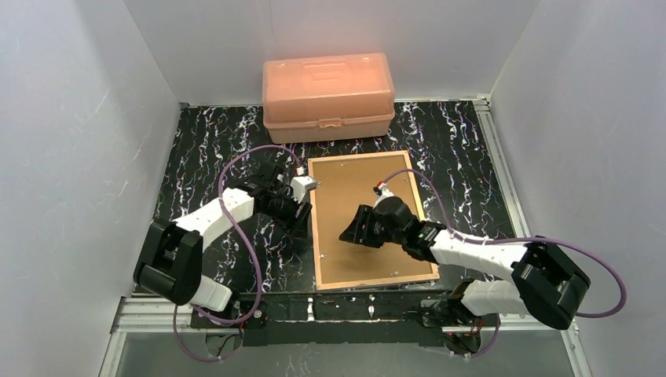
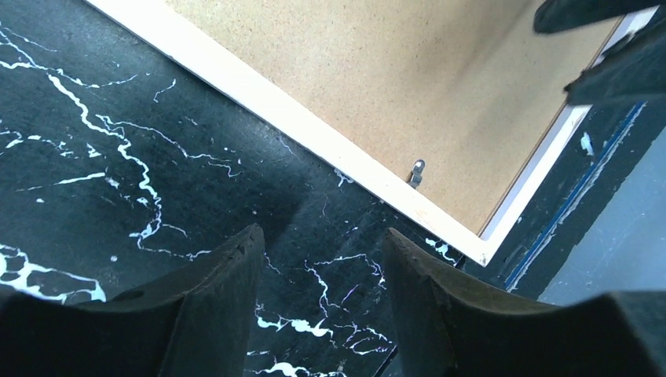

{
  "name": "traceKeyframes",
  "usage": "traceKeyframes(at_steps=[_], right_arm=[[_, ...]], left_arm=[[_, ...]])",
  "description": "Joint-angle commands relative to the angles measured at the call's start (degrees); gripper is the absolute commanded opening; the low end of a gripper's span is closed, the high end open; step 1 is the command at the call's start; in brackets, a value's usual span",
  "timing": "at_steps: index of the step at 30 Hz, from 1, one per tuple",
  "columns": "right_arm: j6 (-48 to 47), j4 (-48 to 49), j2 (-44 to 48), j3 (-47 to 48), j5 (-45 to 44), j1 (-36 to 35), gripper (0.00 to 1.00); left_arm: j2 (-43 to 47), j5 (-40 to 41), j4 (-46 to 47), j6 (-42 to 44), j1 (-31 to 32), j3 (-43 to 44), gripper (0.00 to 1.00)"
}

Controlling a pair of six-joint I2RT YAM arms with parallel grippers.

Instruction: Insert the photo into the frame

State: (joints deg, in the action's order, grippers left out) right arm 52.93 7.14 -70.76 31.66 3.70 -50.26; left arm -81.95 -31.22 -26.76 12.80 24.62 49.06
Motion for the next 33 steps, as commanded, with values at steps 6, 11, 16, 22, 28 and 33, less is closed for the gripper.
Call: traceKeyframes(at_steps=[6, 11, 16, 22, 28, 33], right_arm=[[20.13, 16.52, -4.67, -3.74, -14.88, -11.45, 0.57], [24.59, 19.18, -9.15, -3.73, -15.35, -13.97, 0.56], [27.69, 20.5, -9.98, -4.91, -16.68, -15.56, 0.54], [29.42, 23.16, -13.72, -4.42, -14.75, -16.33, 0.55], [30.73, 21.16, -14.73, -3.52, -15.99, -17.76, 0.55], [31.41, 21.25, -16.51, -2.7, -16.34, -18.67, 0.56]], left_arm=[[-7.5, -7.41, 2.86, -4.81, -2.32, 2.86, 0.44], [-10.81, -7.23, 5.26, -4.72, -2.39, 3.83, 0.43], [-11.95, -8.52, 7.09, -3.82, -2.55, 4.05, 0.43], [-13.19, -9.03, 6.69, -3.22, -2.59, 5.87, 0.42], [-14.64, -8.4, 5.28, -2.42, -2.65, 6.83, 0.41], [-17.16, -7.76, 3.55, -2.35, -2.65, 8.8, 0.4]])
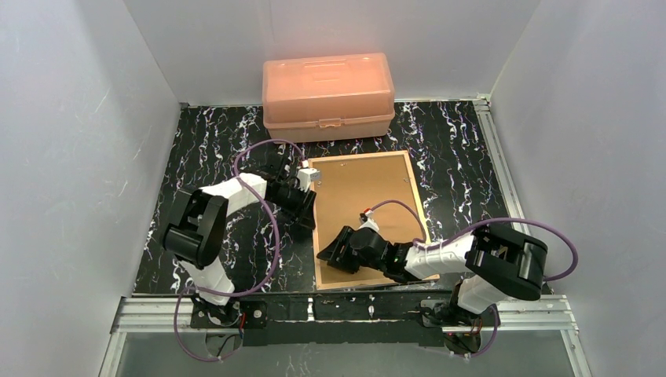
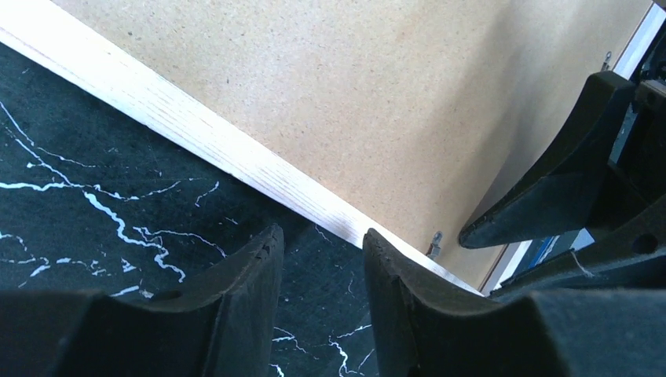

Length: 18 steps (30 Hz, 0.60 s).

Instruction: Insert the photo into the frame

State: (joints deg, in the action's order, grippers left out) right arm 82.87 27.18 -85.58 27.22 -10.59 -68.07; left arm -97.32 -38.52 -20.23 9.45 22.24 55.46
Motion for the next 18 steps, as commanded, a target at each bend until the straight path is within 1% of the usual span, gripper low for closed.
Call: traceKeyframes(at_steps=[1, 6, 11, 18], right_arm=[[1.51, 1.25, -1.9, 1.9, -2.13, -0.91, 0.56], [1.6, 2.6, -2.97, 1.96, -2.69, -1.05, 0.56], [0.71, 3.11, -3.87, 2.56, -3.37, -1.1, 0.56], [-0.58, 4.6, -5.34, 3.28, -4.33, -1.05, 0.56]], left_arm=[[-2.41, -0.15, -3.57, 1.15, -0.27, 2.98, 0.39], [-4.72, 0.38, -5.45, 1.18, -0.24, 4.86, 0.35], [-4.76, 0.12, -5.6, 1.27, -0.27, 4.86, 0.3], [-4.79, -0.15, -5.78, 1.4, -0.27, 4.72, 0.28]])
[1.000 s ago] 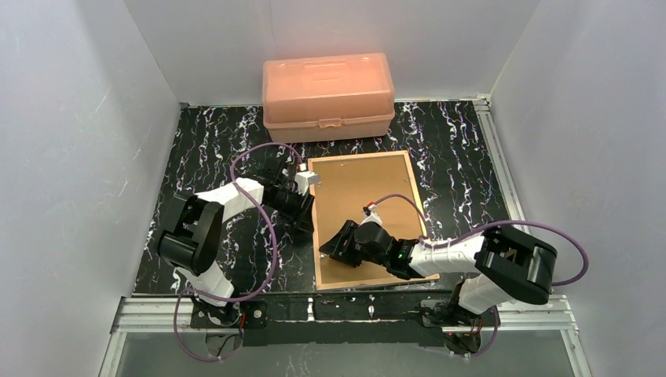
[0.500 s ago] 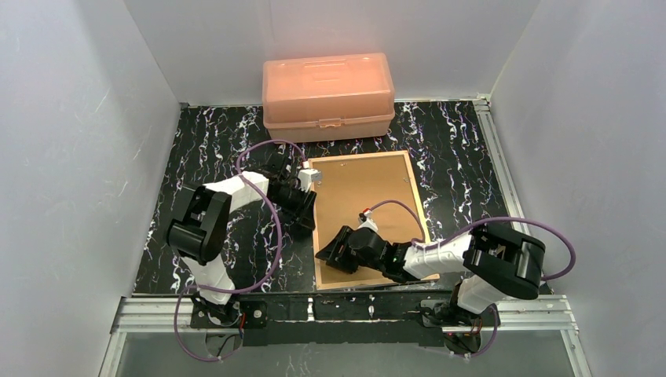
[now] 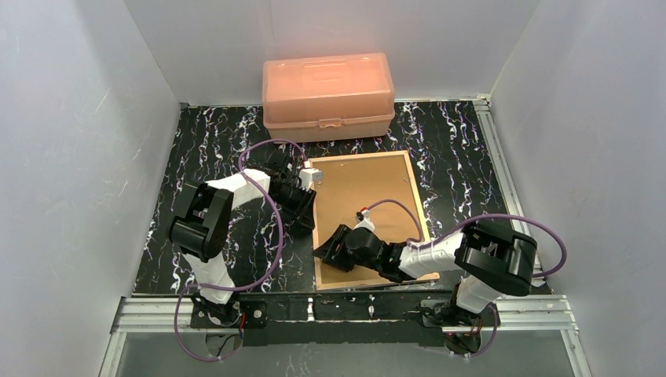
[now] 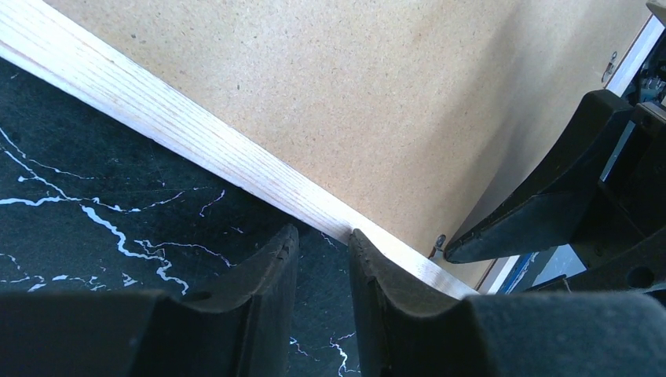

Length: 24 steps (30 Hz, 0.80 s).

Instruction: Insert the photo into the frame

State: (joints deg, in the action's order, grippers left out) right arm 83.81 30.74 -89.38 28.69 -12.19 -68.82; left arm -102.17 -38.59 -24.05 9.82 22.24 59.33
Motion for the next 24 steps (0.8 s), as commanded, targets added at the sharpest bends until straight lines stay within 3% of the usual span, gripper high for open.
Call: traceKeyframes(at_steps=[1, 14, 19, 24], right_arm=[[-1.78, 1.2, -1.76, 2.16, -2.75, -0.35, 0.56], [-4.89, 3.79, -2.4, 2.69, -3.76, -0.32, 0.55], [-7.49, 9.1, -3.01, 3.12, -2.16, -0.27, 0.55], [-11.0, 13.28, 2.48, 1.4, -0.24, 0.41, 0.55]], left_arm=[[0.04, -0.09, -1.91, 1.07, -0.27, 0.85, 0.28], [0.59, -0.05, -2.5, 2.14, -0.27, 0.35, 0.24], [1.64, 0.18, -2.84, 2.8, -0.27, -0.44, 0.23], [3.35, -0.03, -4.15, 2.58, -0.27, 0.69, 0.23]])
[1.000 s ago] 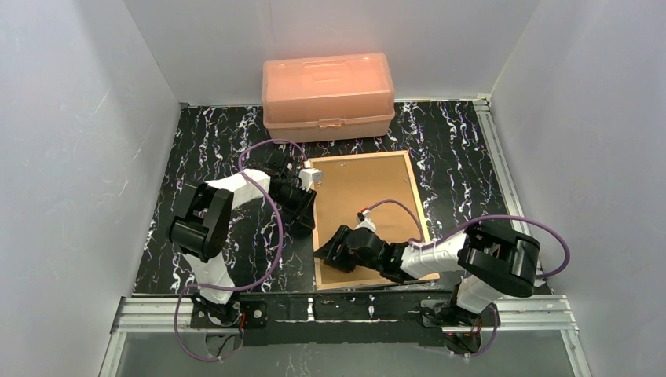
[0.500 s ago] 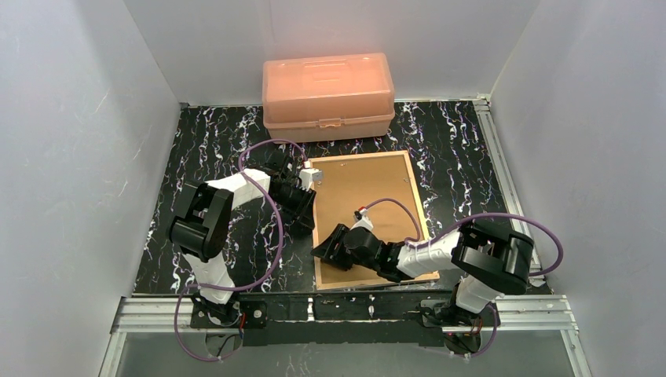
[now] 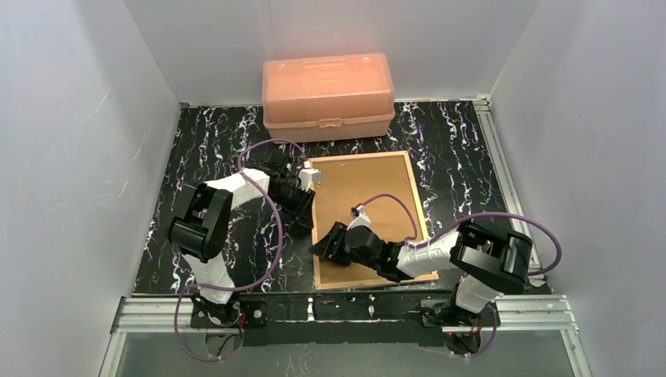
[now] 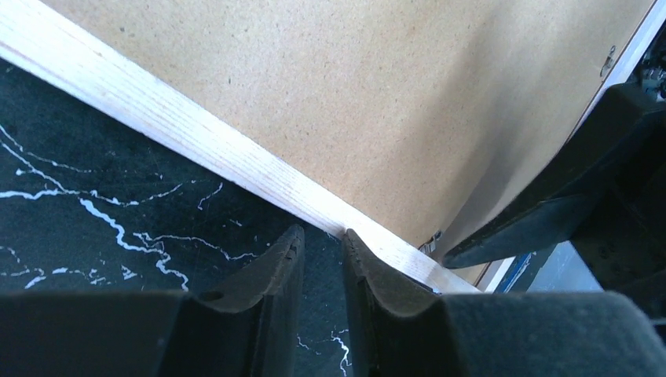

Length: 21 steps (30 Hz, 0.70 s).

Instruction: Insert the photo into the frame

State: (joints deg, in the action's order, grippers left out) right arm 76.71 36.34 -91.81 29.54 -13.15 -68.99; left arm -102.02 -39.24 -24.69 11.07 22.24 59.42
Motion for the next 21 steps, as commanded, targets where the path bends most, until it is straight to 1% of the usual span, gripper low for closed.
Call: traceKeyframes(at_steps=[1, 5, 7, 9, 12, 15, 17, 20, 21], right_arm=[[-4.86, 6.86, 6.95, 0.49, 0.75, 0.83, 0.55], [-8.55, -0.07, 15.78, 1.79, 0.33, 2.42, 0.58], [-9.99, -4.1, 18.56, 2.9, -0.31, 5.0, 0.6], [-11.29, -5.73, 19.22, 3.57, 0.06, 8.98, 0.61], [-13.25, -3.35, 16.29, 4.93, 3.7, 16.03, 0.61], [-16.13, -1.93, 11.11, 8.89, 7.93, 21.51, 0.63], [-18.22, -1.06, 6.81, 13.08, 10.34, 24.53, 0.63], [-20.73, -3.12, 0.03, 19.34, 13.71, 27.33, 0.63], [-21.02, -3.31, -2.33, 21.03, 15.23, 27.9, 0.64]], left_arm=[[3.72, 0.54, -4.14, 1.25, -0.26, 1.2, 0.23], [6.64, -0.29, -7.63, 1.66, -1.22, 3.96, 0.24], [7.35, 0.53, -9.2, 2.37, -1.98, 5.69, 0.26], [6.69, 1.3, -9.77, 2.52, -3.36, 7.68, 0.29], [3.69, 2.49, -7.7, -1.33, -6.11, 10.96, 0.32], [-0.63, 1.88, -5.04, -6.32, -8.6, 15.25, 0.35], [-3.75, 1.45, -3.13, -8.75, -9.28, 17.88, 0.35], [-7.71, 0.59, -2.09, -10.69, -9.32, 21.83, 0.39], [-8.83, 0.46, -1.95, -12.54, -9.32, 23.2, 0.41]])
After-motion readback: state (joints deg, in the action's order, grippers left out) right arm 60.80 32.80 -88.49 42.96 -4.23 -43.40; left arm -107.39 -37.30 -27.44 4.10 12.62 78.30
